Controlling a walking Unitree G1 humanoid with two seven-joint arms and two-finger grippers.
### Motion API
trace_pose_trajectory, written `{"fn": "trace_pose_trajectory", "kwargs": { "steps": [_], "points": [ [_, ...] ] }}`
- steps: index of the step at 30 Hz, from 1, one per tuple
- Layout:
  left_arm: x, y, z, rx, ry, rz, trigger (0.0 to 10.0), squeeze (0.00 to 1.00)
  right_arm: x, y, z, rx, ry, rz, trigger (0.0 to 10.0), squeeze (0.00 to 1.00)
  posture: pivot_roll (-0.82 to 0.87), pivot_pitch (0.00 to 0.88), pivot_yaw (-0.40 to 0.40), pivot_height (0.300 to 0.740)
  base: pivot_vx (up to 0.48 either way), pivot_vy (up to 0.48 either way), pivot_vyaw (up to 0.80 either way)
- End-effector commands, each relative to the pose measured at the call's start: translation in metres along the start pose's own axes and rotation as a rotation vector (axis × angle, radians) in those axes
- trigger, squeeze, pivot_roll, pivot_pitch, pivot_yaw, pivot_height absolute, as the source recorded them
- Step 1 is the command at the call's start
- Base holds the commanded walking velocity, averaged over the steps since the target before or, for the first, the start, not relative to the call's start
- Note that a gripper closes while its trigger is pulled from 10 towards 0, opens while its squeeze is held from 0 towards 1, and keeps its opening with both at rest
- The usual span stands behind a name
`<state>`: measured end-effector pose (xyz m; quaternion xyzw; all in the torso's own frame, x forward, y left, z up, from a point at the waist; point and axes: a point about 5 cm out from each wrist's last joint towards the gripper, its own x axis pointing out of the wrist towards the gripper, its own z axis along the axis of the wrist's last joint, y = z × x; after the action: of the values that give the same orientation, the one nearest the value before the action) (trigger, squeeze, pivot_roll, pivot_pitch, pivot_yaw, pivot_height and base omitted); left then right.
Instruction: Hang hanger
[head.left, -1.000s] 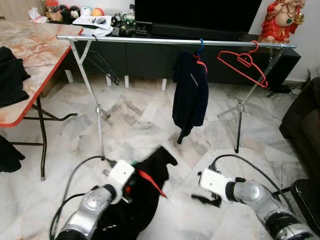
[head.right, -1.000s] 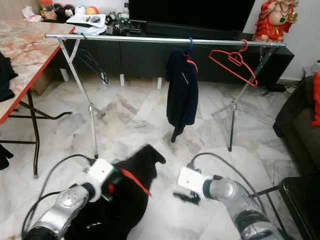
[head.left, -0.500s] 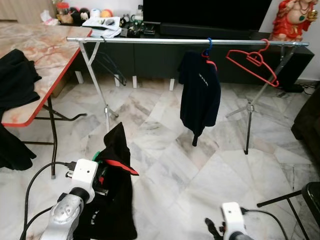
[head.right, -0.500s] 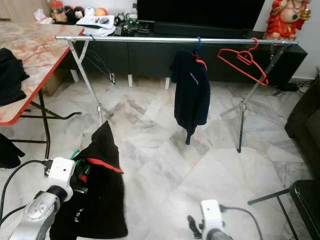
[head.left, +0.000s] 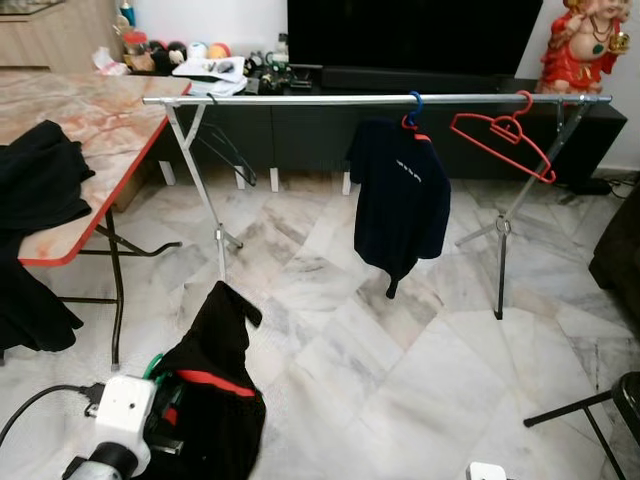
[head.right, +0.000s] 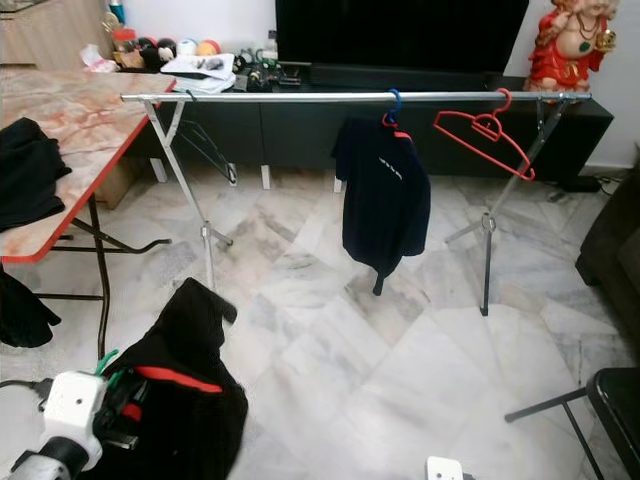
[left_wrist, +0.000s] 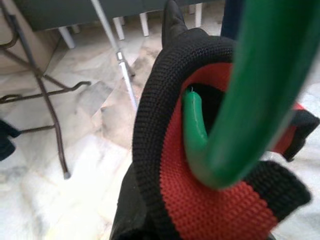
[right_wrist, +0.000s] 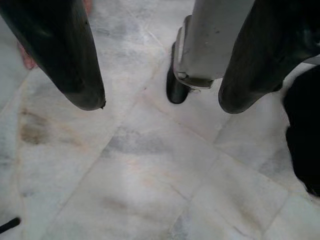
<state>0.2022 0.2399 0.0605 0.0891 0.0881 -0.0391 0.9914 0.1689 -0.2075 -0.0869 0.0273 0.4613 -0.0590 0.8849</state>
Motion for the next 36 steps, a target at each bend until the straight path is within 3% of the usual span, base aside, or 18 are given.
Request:
{"fn": "trace_pose_trajectory", "kwargs": {
  "steps": [1, 10, 17, 21, 36],
  "points": [
    [-0.002, 0.004, 0.008, -0.015, -0.032, 0.023, 10.0, 0.0, -0.001, 0.001, -0.006, 0.028, 0.011, 0.001, 10.0, 0.0, 0.04, 0.035, -0.003, 0.721, 0.0, 0.0, 0.0],
    [-0.011, -0.004, 0.007, -0.034, -0.013, 0.022, 10.0, 0.0, -0.003, -0.004, -0.018, -0.037, 0.073, -0.014, 10.0, 0.0, 0.04, 0.0, -0.003, 0.721, 0.293, 0.0, 0.0],
    [-0.011, -0.005, 0.004, -0.039, 0.003, 0.018, 10.0, 0.0, -0.004, -0.009, -0.02, -0.002, 0.08, -0.025, 10.0, 0.0, 0.03, 0.0, 0.002, 0.721, 0.377, 0.0, 0.0],
    [-0.014, -0.011, 0.001, -0.058, 0.022, 0.007, 10.0, 0.0, -0.006, -0.003, -0.028, -0.048, 0.115, 0.019, 10.0, 0.0, 0.03, 0.0, 0.015, 0.721, 0.384, 0.0, 0.0],
    [-0.013, -0.009, -0.002, -0.06, 0.038, 0.009, 10.0, 0.0, -0.006, 0.01, -0.035, -0.048, 0.136, 0.042, 10.0, 0.0, 0.04, 0.0, 0.023, 0.721, 0.417, 0.0, 0.0]
  ]
}}
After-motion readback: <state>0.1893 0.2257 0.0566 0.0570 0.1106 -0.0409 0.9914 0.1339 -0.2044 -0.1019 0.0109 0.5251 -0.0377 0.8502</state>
